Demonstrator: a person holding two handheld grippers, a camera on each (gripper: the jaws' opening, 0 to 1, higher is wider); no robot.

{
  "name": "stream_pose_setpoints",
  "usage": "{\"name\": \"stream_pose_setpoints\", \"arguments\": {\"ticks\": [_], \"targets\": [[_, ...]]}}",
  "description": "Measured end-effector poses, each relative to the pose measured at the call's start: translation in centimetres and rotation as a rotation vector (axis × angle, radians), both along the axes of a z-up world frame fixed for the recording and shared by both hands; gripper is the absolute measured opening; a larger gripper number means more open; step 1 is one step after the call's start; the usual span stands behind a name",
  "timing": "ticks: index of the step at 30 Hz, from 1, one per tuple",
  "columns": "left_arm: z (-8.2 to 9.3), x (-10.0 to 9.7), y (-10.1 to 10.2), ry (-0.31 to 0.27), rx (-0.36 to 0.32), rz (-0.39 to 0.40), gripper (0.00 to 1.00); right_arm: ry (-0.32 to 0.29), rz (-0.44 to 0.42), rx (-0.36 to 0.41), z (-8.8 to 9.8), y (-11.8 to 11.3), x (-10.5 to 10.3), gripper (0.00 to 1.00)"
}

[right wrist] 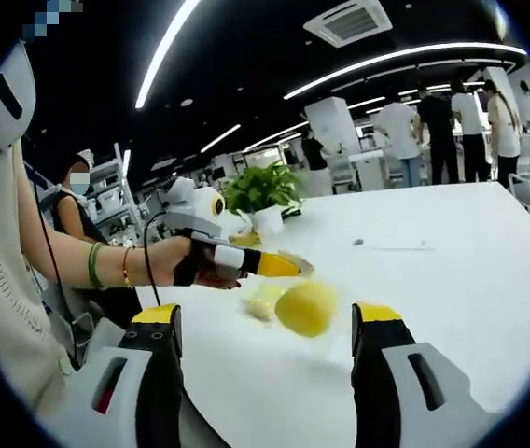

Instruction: Compare the silicone blocks by pressing each to a similar depth, holding the contact briefly, and releasing to observe deformation and rebound differences across the visible hardness samples.

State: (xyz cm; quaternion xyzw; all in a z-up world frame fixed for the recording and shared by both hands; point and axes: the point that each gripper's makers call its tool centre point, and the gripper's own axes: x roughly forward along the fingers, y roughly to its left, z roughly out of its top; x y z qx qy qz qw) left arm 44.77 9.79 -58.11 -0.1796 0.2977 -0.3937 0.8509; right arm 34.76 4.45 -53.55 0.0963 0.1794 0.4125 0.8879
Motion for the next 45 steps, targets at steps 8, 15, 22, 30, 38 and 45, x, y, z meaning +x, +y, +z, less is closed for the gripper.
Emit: {"name": "stream_pose_setpoints", "arguments": {"ticks": [8,15,22,30,38,45], "targets": [[-3.2,2.0,-0.5,0.058,-0.006,0.048,0.0,0.047,-0.011,0.005,-1.2,-0.8,0.5,0.66],[-5.9,4.7,0.9,0.12,-0.025,0.154,0.0,0.069,-0.026,0.006,-1.8,-1.1,0.9,0.65],[-8.9,7.1,2.0,0.185,-0.032,0.238,0.0,0.07,-0.042,-0.008,-2.1,-1.6,1.5,0.63],[-11.2,8.5,2.3,0.214,-0.016,0.271,0.0,0.094,-0.049,-0.006,-2.8,-2.0,1.8,0.63],[-14.4,8.9,3.4,0.256,0.038,0.303,0.0,0.103,-0.062,-0.009,-3.3,-2.3,2.0,0.62],[-15.2,8.8,3.8,0.304,-0.02,0.333,0.0,0.097,-0.07,0.016,-2.7,-2.5,2.2,0.62]]}}
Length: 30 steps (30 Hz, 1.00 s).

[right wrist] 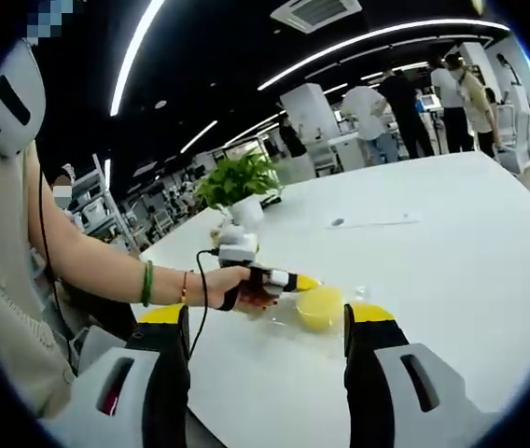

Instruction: Compare the silicone blocks by pressing each to a similar depth, holding the contact briefly, and releasing to observe deformation and rebound differences across the visible hardness samples.

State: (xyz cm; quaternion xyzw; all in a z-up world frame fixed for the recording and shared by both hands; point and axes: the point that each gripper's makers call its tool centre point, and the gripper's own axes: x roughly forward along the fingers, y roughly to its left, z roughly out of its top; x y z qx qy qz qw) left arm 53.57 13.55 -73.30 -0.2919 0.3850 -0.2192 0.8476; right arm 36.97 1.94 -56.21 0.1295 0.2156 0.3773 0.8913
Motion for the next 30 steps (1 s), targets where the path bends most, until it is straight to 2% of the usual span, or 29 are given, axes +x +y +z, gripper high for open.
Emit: {"name": "stream_pose_setpoints", "arguments": {"ticks": [4,8,14,19,23,27,30], "targets": [[0.1,0.1,-0.1,-0.002,-0.003,-0.004,0.0,-0.003,0.006,-0.002,0.1,0.1,0.1,0.63],[0.3,0.1,0.4,-0.019,0.041,-0.005,0.04,-0.004,0.019,0.003,0.3,0.5,-0.2,0.63],[0.2,0.0,1.5,-0.064,0.22,-0.079,0.15,-0.006,0.037,-0.013,0.2,0.9,-0.6,0.63],[0.7,0.1,2.5,-0.134,0.397,-0.165,0.27,-0.016,0.044,-0.002,0.6,1.1,-0.8,0.64],[1.6,0.0,3.1,-0.226,0.545,-0.265,0.35,-0.027,0.049,-0.003,1.0,1.3,-1.0,0.64],[2.9,0.3,4.0,-0.302,0.606,-0.264,0.45,-0.034,0.054,0.0,1.3,1.6,-1.1,0.64],[3.6,-0.4,4.7,-0.313,0.624,-0.285,0.48,-0.054,0.061,0.003,2.0,2.1,-1.2,0.64]]}}
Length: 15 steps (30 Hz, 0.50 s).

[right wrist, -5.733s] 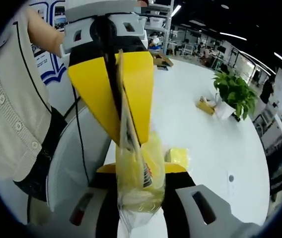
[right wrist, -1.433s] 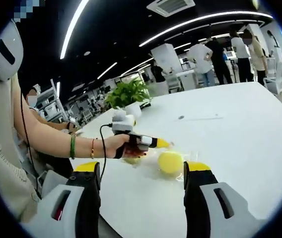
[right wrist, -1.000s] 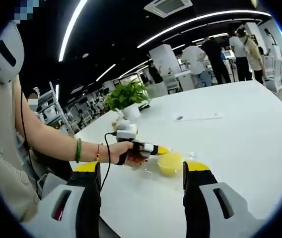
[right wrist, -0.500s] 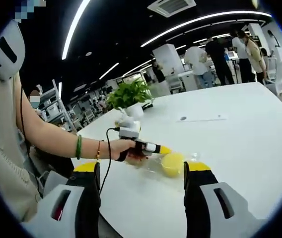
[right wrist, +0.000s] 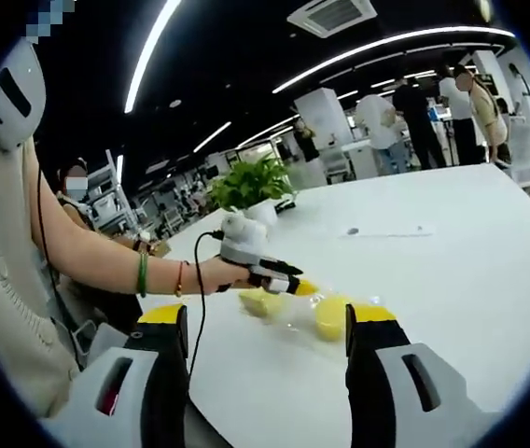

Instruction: Compare the silicone blocks by pressing each to a similar depth, holding the contact briefly, and releasing to observe deformation and rebound differences across the visible hardness samples.

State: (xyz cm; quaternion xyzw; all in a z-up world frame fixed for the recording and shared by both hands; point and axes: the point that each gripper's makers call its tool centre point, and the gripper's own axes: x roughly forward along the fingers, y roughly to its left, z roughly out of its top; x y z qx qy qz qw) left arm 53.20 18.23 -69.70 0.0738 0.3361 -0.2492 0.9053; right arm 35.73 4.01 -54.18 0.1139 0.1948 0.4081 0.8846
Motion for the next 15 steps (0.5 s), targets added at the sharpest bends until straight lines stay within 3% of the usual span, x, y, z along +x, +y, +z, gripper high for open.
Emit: {"name": "stream_pose_setpoints", "arguments": {"ticks": [8,15], "targets": [[3.4,-2.3,2.4,-0.07,0.012,0.008,0.49,-0.039,0.007,0.0,1.1,0.9,-0.6,0.64],[6.5,-5.2,3.8,-0.121,-0.016,0.012,0.54,-0.063,0.022,-0.012,1.6,1.8,-1.5,0.64]]}}
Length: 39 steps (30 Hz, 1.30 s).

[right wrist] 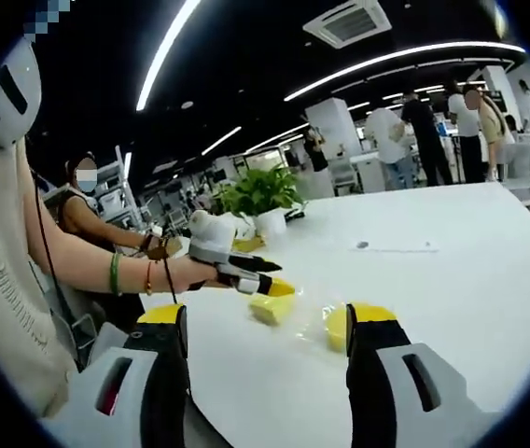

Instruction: Compare the silicone blocks by pressing each to a similar depth, holding the contact briefly, and releasing to observe deformation and rebound differences across the visible hardness samples.

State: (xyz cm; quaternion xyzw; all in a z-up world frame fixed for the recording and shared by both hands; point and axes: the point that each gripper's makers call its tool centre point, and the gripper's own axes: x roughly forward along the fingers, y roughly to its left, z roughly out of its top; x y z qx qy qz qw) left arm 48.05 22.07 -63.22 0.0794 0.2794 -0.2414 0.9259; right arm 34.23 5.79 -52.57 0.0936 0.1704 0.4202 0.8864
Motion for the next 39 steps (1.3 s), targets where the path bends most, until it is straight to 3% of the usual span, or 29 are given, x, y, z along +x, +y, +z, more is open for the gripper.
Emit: {"name": "stream_pose_setpoints", "arguments": {"ticks": [16,22,31,39], "targets": [[6.9,-7.5,1.6,-0.118,-0.12,-0.015,0.67,-0.062,0.02,0.005,1.5,1.5,-1.6,0.65],[8.1,-11.0,1.8,-0.139,-0.122,-0.052,0.71,-0.063,0.027,0.005,1.5,1.9,-2.5,0.65],[8.6,-14.6,2.2,-0.125,-0.179,-0.057,0.78,-0.051,0.0,-0.008,0.4,1.7,-3.7,0.65],[9.6,-18.0,3.5,-0.136,-0.281,-0.036,0.84,-0.051,-0.034,0.012,-0.2,1.5,-5.4,0.64]]}}
